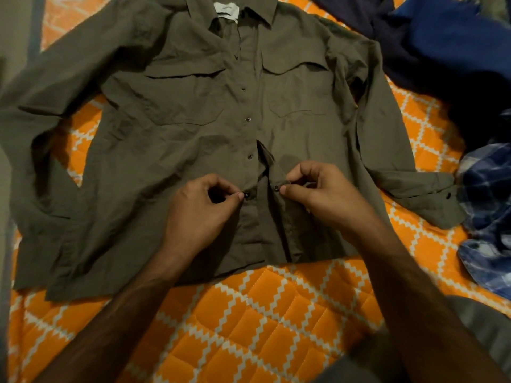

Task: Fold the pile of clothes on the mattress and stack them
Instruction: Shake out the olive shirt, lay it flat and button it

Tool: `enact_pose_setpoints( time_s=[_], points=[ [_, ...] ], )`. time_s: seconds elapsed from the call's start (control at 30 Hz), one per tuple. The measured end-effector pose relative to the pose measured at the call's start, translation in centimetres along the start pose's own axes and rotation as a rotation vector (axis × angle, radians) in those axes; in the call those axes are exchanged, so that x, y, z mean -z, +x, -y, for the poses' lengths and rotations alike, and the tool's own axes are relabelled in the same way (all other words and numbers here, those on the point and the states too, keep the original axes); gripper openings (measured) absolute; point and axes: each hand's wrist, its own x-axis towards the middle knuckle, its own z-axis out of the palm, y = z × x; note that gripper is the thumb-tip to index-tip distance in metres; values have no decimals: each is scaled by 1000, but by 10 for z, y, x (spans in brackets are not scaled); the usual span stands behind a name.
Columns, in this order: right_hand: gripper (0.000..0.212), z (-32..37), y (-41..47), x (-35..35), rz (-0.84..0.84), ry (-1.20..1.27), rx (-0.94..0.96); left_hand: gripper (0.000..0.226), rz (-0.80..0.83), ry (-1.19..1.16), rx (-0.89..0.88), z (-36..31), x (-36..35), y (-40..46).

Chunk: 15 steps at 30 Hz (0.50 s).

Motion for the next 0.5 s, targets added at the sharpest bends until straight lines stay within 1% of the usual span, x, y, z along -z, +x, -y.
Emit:
enact_pose_setpoints(
  time_s=[0.17, 0.27, 0.5],
  points=[
    [8, -4, -6, -45, -119, -42, 96, 4, 31, -90, 37, -2, -2, -1],
    [6, -5, -10, -52, -172, -65, 142, 1, 46, -114, 52, -3, -3, -2],
    [5, -10, -9, -62, -203, -46, 167, 2, 41, -171, 72, -2, -3, -1]
  ],
)
